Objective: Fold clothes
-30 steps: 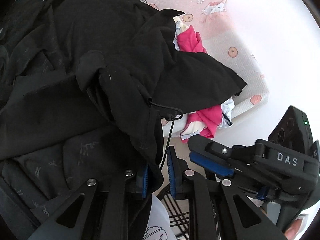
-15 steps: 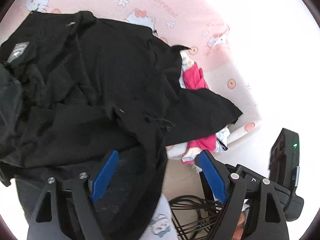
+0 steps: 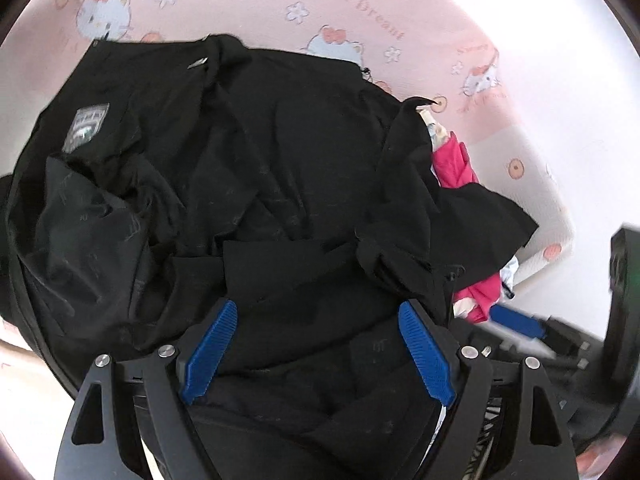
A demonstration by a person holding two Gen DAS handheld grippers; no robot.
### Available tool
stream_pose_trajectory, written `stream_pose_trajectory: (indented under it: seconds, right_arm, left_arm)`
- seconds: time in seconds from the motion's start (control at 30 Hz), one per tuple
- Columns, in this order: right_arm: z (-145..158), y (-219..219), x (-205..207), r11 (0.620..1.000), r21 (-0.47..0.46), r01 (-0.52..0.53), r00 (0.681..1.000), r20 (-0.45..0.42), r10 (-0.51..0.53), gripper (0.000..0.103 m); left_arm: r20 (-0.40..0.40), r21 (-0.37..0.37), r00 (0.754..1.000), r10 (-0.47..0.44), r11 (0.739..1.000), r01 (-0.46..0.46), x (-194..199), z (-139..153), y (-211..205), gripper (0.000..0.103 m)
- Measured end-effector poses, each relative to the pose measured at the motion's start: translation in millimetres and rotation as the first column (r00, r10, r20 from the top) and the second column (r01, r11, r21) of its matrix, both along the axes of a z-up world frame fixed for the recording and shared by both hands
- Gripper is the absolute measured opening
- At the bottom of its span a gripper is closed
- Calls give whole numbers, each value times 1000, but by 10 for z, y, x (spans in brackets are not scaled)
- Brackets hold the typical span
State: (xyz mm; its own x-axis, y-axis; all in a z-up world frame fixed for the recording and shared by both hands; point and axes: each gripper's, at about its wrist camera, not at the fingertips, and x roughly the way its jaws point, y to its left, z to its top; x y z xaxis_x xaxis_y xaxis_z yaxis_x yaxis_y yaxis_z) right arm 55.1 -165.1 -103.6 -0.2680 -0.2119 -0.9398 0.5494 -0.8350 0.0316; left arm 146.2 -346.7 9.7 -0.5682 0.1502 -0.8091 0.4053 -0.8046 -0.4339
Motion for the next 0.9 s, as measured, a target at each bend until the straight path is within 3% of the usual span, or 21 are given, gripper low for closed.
stream_pose_trajectory:
  seconds: [0.1,0.17,0.27,0.33,0.4,0.47,0.6,0.77,0.8,0.83,0.9]
  right_arm:
    - [-72,-104,24,1000,6,-25,999,22,25,69]
    - [-139,-187,4,999,20,-41,999,26,41,69]
    - [-281,-295,-71,997,56,-52,998,23,51,69]
    - [-359,-305,-140,996,85,-34,999,12,33,69]
    - [-404,-279,-193,996,85,-21,1000,11,20,69]
    - [-408,-196,-231,999,49,-4,1000,10,4,69]
    - [-443,59,-309,997,-38,62,997,39,-61,68]
    - [-498,293,-363,987,-103,120,988,108,-109,67]
    - [-505,333,-365,985,-115,128,987,115,-115,66]
    - [-516,365,-371,982,-129,138,984,129,-121,65]
    - [-536,429,-386,976,-153,153,980,150,-130,57]
  left_arm:
    - [0,91,1000,15,996,-14,-38,-54,-131,83]
    - [-26,192,999,29,981,-23,-65,-75,-222,83]
    - [-97,384,993,74,923,-32,-90,-138,-348,82]
    - [-78,498,991,105,866,-53,-180,-259,-421,80]
    - [-59,545,991,118,836,-67,-262,-328,-424,79]
    - [-47,564,992,121,822,-74,-350,-359,-385,79]
    - [-26,550,991,128,830,-93,-505,-375,-228,79]
    - [32,534,997,67,842,-74,-750,-485,103,79]
    - [43,512,997,58,856,-72,-788,-495,163,72]
    - [58,478,997,48,875,-70,-834,-502,234,51]
    - [84,410,996,43,909,-74,-902,-513,350,36]
